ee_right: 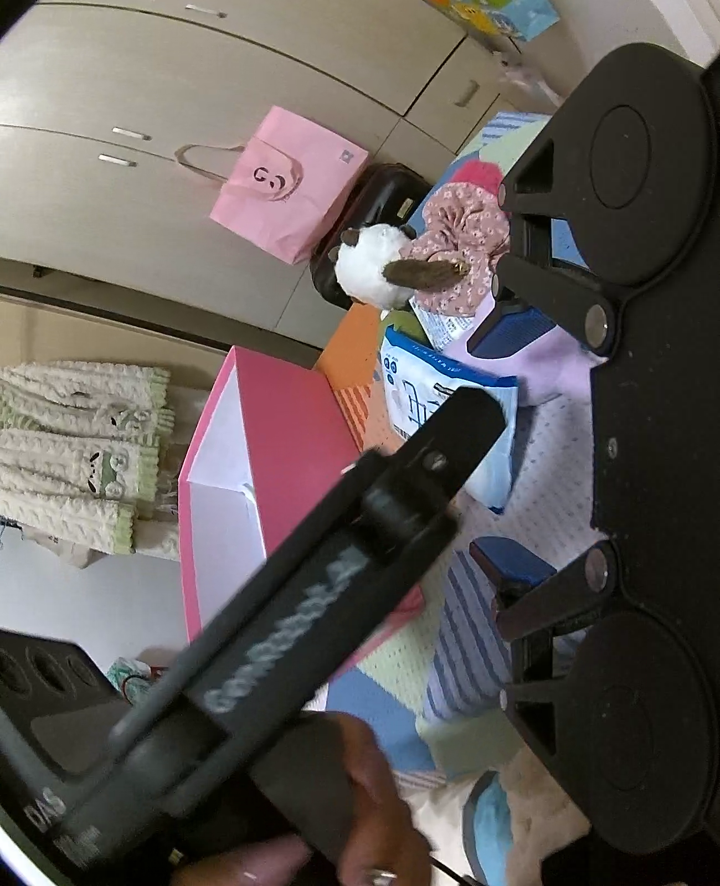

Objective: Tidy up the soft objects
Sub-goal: 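Move the left gripper to the blue-and-white wet-wipes pack, then grasp the wet-wipes pack with the left gripper and lift it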

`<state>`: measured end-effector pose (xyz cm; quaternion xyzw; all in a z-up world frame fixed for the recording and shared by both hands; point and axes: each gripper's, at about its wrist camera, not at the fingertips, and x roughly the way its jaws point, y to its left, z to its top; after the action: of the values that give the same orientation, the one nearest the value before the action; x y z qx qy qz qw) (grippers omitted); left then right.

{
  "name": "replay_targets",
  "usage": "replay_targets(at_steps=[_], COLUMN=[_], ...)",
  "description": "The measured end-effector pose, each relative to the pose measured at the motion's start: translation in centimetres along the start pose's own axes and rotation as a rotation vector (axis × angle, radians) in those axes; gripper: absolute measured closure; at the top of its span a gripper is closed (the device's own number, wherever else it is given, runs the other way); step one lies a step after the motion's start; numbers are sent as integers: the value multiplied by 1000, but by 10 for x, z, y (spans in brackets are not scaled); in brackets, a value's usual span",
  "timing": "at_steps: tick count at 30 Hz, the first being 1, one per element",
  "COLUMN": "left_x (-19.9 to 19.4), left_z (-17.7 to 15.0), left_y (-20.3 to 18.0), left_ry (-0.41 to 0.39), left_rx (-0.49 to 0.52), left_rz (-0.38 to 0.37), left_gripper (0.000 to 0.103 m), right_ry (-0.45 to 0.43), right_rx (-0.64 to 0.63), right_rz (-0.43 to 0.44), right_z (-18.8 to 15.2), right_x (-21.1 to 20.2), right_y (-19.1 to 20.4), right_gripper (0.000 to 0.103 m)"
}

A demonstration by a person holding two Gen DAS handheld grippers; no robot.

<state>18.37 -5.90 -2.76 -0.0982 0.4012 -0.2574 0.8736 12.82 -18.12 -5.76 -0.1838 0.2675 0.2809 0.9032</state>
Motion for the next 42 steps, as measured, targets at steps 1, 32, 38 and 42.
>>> replay_targets(at_steps=[1, 32, 38, 42], left_x=[4, 63, 63, 64], left_z=[-1, -17, -21, -25], left_y=[2, 49, 54, 50], left_ry=[-21, -83, -129, -153], left_rx=[-13, -305, -367, -333], left_rz=[12, 37, 21, 36], left_gripper=[24, 17, 19, 22], right_ry=[-6, -36, -82, -85], right_rx=[9, -47, -13, 0], right_rz=[1, 22, 19, 5], right_z=[-1, -18, -27, -29], right_x=[5, 59, 56, 58], right_y=[-2, -6, -7, -6], right_gripper=[27, 21, 21, 23])
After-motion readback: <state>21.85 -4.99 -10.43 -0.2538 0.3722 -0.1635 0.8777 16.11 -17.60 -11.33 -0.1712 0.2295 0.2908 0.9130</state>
